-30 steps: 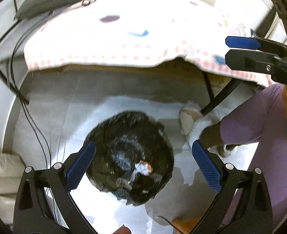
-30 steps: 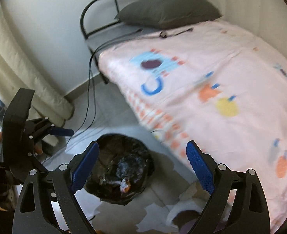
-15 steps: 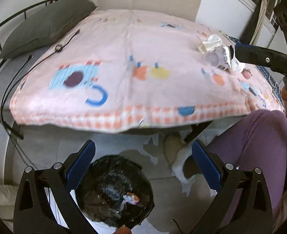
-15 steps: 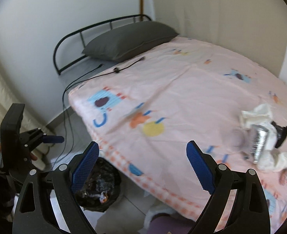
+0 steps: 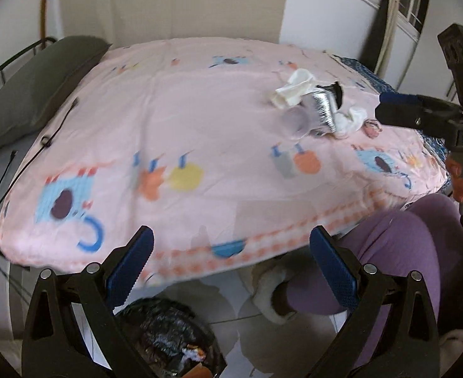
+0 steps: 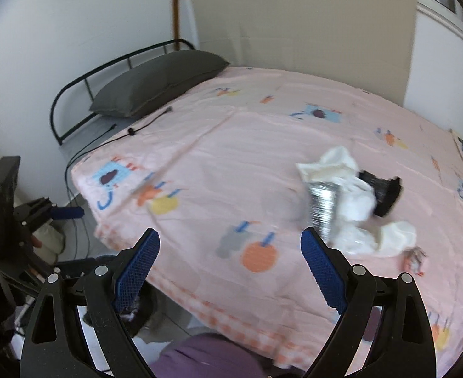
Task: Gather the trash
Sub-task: 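Move both tools back up over the remaining trash on the bed, then grasp the second foil roll with the left tool while the right tool grasps a pink paper ball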
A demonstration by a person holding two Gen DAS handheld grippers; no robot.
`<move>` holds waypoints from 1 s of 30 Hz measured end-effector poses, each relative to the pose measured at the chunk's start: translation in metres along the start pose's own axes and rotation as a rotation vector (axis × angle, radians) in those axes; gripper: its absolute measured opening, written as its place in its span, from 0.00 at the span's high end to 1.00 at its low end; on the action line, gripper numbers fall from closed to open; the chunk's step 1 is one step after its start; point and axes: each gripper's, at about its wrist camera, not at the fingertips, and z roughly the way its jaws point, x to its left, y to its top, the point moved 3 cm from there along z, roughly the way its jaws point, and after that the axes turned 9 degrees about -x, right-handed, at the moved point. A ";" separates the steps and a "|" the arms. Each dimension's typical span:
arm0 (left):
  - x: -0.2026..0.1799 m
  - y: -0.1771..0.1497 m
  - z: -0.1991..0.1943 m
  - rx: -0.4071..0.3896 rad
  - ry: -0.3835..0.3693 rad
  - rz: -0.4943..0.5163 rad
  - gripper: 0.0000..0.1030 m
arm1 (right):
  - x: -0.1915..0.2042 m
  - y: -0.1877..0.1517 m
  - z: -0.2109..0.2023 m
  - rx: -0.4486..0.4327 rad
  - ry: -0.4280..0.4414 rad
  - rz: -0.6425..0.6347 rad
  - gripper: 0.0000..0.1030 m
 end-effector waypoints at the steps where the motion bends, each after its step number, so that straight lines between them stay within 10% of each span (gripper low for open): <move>1: -0.004 0.003 0.003 -0.002 -0.008 0.004 0.06 | -0.010 -0.002 -0.003 -0.002 -0.008 0.010 0.16; 30: -0.117 0.077 0.134 0.041 -0.230 -0.016 0.06 | -0.246 -0.082 -0.008 0.071 -0.201 0.258 0.16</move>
